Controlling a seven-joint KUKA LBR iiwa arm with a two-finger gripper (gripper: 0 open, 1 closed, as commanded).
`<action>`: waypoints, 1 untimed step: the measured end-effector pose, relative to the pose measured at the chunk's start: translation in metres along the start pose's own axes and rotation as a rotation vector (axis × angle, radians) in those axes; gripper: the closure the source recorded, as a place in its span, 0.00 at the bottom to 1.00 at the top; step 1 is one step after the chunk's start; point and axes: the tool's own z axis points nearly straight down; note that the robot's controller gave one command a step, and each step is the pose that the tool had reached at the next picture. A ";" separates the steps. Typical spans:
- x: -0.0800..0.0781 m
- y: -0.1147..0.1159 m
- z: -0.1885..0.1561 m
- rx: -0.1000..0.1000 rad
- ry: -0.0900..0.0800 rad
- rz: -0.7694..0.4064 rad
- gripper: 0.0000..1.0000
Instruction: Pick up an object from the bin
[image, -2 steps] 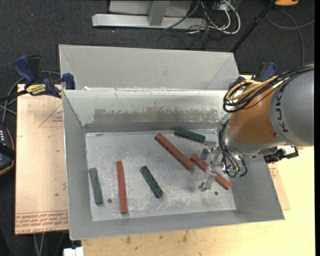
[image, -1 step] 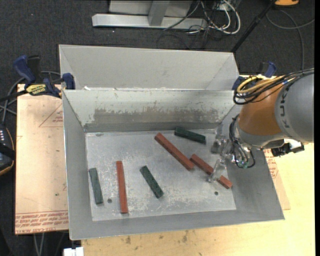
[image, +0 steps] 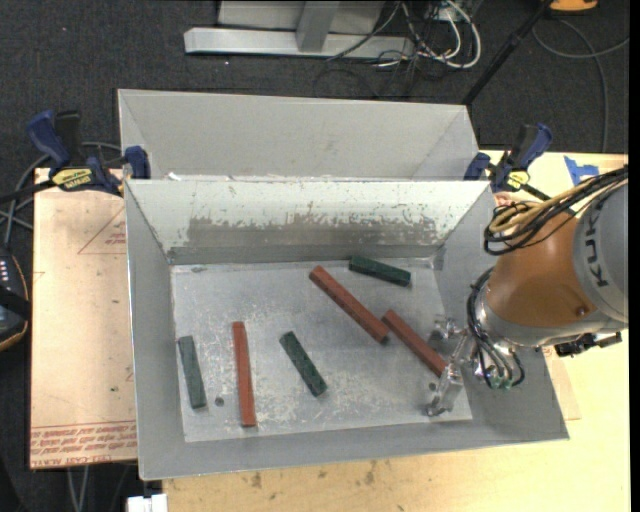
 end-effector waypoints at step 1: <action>-0.080 -0.006 -0.010 0.000 -0.015 -0.055 0.00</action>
Offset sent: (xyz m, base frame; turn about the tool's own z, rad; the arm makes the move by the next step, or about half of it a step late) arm 0.0723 -0.0243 0.0083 -0.0556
